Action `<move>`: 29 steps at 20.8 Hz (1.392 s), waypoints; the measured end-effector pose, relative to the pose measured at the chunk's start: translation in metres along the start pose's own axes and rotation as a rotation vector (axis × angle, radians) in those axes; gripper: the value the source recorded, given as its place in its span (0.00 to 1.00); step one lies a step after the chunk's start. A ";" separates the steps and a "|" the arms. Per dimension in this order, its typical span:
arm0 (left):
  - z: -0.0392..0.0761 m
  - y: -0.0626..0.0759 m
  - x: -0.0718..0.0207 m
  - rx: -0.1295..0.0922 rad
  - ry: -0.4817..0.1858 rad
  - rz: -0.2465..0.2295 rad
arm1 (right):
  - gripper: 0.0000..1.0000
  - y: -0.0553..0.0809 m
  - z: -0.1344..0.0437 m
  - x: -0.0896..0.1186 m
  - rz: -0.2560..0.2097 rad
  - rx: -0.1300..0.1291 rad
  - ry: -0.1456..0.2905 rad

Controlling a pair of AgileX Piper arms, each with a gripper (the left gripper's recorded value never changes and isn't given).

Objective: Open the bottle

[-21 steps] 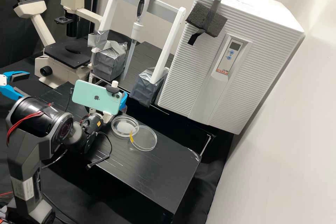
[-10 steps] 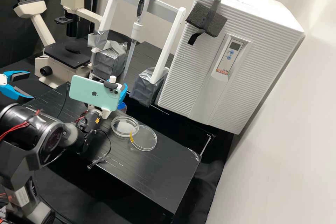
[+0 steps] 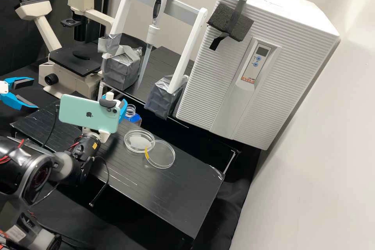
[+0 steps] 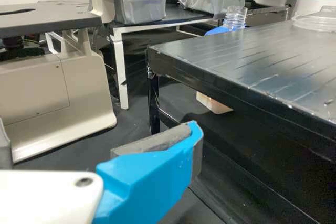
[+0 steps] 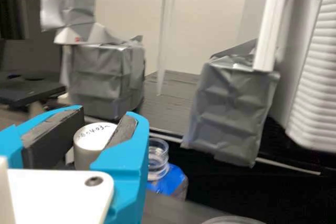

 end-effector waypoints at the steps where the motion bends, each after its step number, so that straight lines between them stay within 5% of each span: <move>1: 0.000 0.000 -0.0003 0.000 0.002 0.000 | 0.00 -0.002 0.000 -0.005 -0.012 0.008 0.004; 16: -0.004 0.000 -0.0033 -0.005 0.022 0.006 | 0.00 -0.017 0.008 -0.024 -0.067 0.022 -0.038; 17: -0.004 0.000 -0.0033 -0.005 0.022 0.006 | 1.00 -0.017 0.008 -0.024 -0.067 0.022 -0.038; 25: -0.007 0.001 -0.0050 -0.007 0.033 0.009 | 1.00 -0.021 0.008 -0.027 -0.061 -0.037 -0.057; 29: -0.008 0.001 -0.0062 -0.007 0.041 0.012 | 1.00 -0.021 0.005 -0.028 -0.022 -0.052 -0.059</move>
